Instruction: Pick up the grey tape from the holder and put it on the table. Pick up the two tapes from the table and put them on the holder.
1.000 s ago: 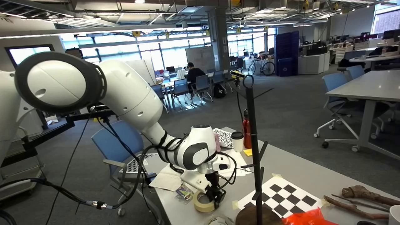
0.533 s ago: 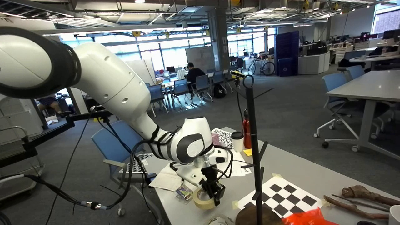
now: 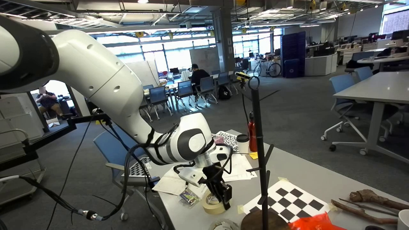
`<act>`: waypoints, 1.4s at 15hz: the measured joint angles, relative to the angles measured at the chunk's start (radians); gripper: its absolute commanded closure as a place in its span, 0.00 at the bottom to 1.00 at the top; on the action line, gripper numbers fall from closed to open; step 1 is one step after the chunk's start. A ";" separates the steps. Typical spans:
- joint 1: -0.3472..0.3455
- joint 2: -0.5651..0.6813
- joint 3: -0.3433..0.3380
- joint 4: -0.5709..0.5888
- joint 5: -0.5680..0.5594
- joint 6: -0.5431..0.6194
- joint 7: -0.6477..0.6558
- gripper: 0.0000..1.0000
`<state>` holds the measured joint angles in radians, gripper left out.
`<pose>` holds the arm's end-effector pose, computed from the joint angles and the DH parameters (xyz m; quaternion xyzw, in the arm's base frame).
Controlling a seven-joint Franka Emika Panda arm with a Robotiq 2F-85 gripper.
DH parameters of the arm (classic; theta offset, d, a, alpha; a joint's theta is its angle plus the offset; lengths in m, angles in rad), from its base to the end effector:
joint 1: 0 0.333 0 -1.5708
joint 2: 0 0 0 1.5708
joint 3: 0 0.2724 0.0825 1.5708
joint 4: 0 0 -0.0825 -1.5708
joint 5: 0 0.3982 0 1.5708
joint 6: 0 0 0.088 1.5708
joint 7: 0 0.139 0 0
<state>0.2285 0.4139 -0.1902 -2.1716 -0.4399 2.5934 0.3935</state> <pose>0.5557 0.0150 0.1204 0.9882 0.0189 0.0338 0.1483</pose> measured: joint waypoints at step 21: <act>-0.128 -0.316 0.062 -0.312 0.078 0.000 -0.125 0.74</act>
<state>0.1003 0.0982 -0.1281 -2.4837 -0.3621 2.5935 0.2687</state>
